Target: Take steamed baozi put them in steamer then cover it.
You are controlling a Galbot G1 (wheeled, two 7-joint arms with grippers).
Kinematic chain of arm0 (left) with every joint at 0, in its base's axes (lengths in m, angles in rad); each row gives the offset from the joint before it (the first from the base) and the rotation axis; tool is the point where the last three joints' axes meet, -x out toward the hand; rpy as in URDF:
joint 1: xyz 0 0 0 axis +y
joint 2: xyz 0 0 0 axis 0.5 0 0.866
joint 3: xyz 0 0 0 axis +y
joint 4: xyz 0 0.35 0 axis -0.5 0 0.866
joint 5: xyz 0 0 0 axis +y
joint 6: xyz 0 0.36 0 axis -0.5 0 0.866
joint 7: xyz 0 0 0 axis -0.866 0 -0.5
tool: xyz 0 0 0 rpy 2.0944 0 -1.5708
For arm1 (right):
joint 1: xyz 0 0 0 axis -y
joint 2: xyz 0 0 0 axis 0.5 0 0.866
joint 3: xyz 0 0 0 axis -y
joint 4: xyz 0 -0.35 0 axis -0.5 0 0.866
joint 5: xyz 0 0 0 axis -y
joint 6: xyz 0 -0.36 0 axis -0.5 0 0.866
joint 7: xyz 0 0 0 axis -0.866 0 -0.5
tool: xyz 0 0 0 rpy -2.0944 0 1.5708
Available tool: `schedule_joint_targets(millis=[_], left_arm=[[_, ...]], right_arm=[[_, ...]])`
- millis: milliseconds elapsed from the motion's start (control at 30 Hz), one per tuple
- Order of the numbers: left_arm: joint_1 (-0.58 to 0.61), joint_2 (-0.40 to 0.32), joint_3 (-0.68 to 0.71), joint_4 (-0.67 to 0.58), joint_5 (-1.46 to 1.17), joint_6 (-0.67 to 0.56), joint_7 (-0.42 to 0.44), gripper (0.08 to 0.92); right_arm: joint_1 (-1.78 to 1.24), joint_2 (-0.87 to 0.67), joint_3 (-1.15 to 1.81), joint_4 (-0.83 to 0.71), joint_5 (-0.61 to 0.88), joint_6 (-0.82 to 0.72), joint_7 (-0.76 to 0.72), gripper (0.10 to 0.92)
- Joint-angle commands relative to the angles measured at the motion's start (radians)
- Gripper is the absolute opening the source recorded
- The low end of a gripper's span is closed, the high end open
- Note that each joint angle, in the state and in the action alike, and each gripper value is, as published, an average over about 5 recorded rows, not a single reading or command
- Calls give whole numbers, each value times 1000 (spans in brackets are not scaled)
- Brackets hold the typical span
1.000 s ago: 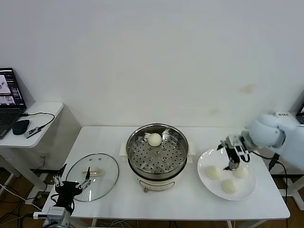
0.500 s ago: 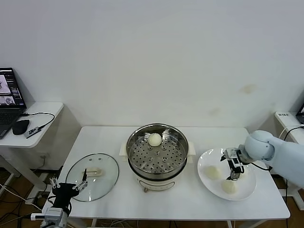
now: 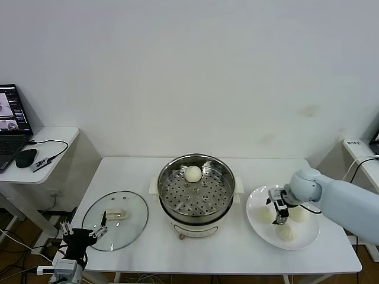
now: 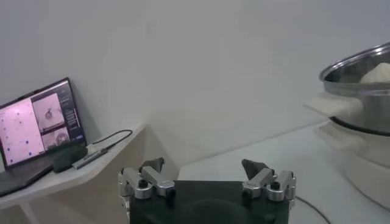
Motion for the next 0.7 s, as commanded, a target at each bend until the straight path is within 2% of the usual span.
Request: schedule_joint_targets(millis=[33,300,700], left_arm=[[-1,0,-2,1,0,-1,1,823],[2,-7,1,1,-2,-1,0,823],[2,-4,2,-8,-3,1,1,823]], right_arm=[[-22,57,14,-44,-14,-5,6,712],[-11,43,15,-38,-12,-9,-15,601],[260,-98,-87,77,100,-21,-102,594]])
